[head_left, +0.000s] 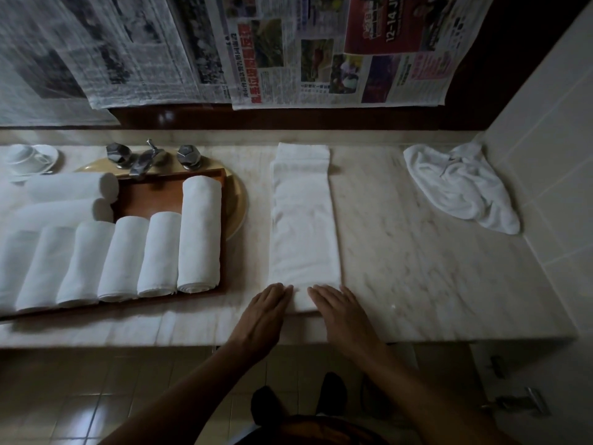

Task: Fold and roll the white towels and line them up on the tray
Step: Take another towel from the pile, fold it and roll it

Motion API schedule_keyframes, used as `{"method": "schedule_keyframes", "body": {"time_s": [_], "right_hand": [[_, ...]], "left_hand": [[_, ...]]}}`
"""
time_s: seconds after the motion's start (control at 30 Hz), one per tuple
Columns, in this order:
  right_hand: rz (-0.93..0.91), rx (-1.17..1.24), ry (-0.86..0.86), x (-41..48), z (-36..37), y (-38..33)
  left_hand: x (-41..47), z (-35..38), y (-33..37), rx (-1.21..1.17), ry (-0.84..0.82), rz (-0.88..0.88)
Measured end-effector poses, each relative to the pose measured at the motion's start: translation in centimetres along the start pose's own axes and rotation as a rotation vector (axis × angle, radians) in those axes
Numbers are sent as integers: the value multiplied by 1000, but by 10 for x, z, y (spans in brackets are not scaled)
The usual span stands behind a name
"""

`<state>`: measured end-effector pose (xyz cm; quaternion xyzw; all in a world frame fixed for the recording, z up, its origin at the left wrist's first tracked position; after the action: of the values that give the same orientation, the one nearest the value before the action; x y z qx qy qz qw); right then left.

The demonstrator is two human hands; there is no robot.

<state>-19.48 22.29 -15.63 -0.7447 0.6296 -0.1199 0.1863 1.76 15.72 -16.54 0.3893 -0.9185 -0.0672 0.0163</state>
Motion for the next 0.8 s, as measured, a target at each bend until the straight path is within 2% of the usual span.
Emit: {"method": "schedule_keyframes", "body": {"time_s": [0.2,0.3,0.47,0.6,0.73,0.8], "right_hand": [[-23,214,5,-26,0,5],[44,276,-67,-37,3,8],[114,271,-45,-31,-8,5],[205,237,106,-22,-10,-1],[4,102,303,-35,-1,-25],[-26,59,318,-44,9,-36]], "left_hand": [[-30,-1,-7,65,-99,60],[-45,-5,-8,-57,-163,-5],[-38,-17,-2,-207,-217,-144],[-23,-22,-4,-343,-229,-294],[-6,-31,-9,-400,-295,-387],[-4,-30,-9,-409,-268,-432]]}}
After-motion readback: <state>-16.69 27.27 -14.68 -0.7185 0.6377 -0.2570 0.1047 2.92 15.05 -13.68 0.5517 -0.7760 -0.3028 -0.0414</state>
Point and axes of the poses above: each hand's wrist, its own x-axis towards the middle knuckle, its own z-axis out of the palm, y = z × x, the point moved 1 cm from there along x, towards the middle knuckle, and after that the axes turned 11 degrees about x, right-handed, at the moved point
